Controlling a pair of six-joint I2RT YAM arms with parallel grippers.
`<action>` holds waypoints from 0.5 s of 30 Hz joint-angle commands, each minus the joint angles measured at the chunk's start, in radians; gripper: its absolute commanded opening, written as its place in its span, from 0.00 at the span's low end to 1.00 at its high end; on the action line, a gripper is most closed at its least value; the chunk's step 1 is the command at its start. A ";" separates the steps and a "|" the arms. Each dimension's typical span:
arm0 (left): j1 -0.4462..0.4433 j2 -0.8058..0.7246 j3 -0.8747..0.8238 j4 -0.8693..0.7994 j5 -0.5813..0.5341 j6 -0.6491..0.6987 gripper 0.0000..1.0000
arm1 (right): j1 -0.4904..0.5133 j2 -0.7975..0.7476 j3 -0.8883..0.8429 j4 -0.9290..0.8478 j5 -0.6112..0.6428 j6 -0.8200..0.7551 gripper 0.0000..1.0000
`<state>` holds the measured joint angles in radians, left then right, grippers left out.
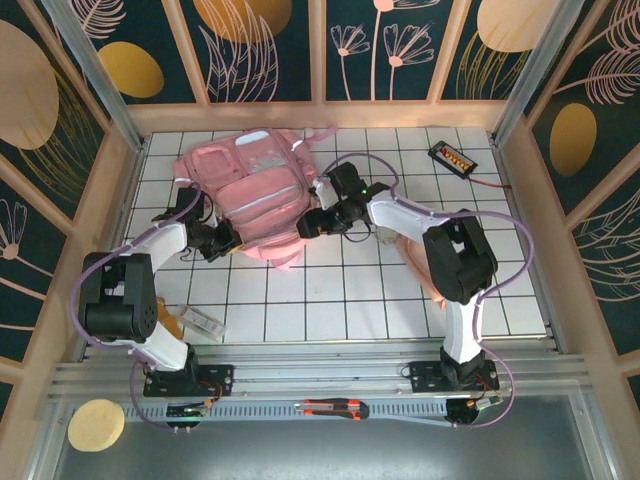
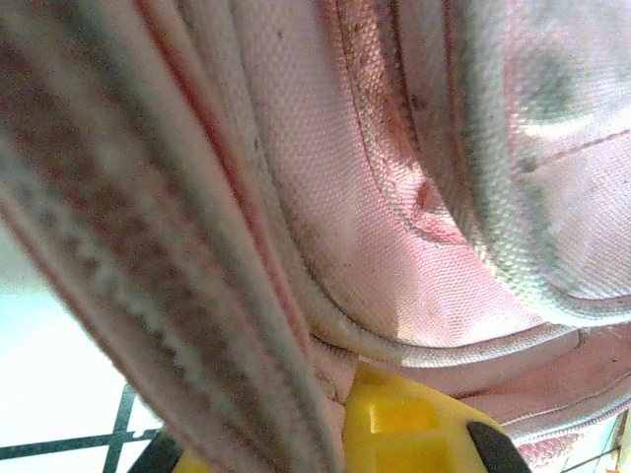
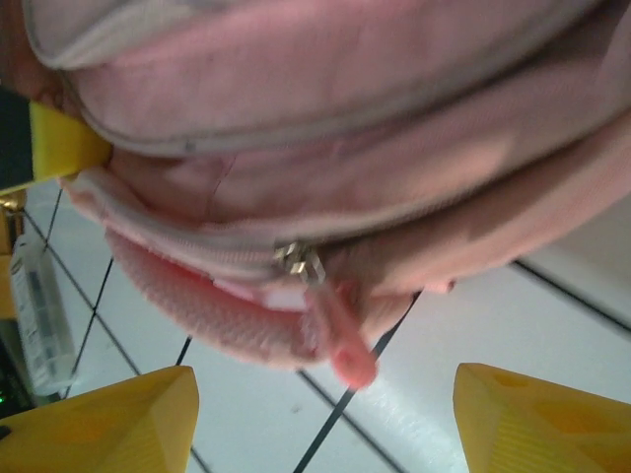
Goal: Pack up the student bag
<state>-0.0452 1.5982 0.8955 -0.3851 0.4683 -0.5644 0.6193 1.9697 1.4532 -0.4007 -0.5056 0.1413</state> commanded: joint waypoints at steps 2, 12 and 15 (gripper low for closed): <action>0.010 -0.010 -0.014 0.055 0.021 0.034 0.00 | 0.026 0.063 0.115 -0.104 0.086 -0.147 0.70; 0.025 0.001 -0.017 0.060 0.030 0.037 0.00 | 0.070 0.143 0.201 -0.196 0.151 -0.263 0.67; 0.028 0.008 -0.015 0.061 0.035 0.035 0.00 | 0.076 0.153 0.194 -0.197 0.168 -0.272 0.65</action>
<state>-0.0315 1.6001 0.8825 -0.3679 0.4984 -0.5610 0.6830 2.0998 1.6283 -0.5438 -0.3691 -0.0879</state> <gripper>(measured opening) 0.074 0.653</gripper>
